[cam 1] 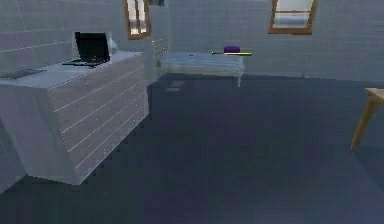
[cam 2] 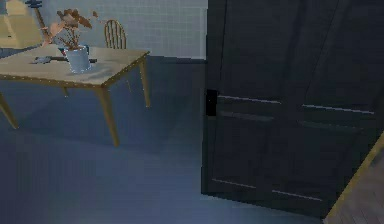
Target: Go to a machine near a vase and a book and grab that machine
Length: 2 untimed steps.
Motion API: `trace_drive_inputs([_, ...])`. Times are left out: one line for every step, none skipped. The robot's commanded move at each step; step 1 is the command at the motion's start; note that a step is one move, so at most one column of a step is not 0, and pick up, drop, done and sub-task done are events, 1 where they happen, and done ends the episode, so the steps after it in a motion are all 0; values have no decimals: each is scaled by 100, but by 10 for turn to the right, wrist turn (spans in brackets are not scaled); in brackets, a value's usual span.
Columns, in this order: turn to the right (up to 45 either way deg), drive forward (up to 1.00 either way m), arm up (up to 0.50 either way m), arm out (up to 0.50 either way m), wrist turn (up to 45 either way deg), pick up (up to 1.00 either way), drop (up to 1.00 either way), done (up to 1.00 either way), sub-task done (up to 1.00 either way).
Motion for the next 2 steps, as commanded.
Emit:
trace_drive_inputs([0,30,0,0,0,0,0,0,0])
trace_drive_inputs([-450,0,0,0,0,0,0,0,0])
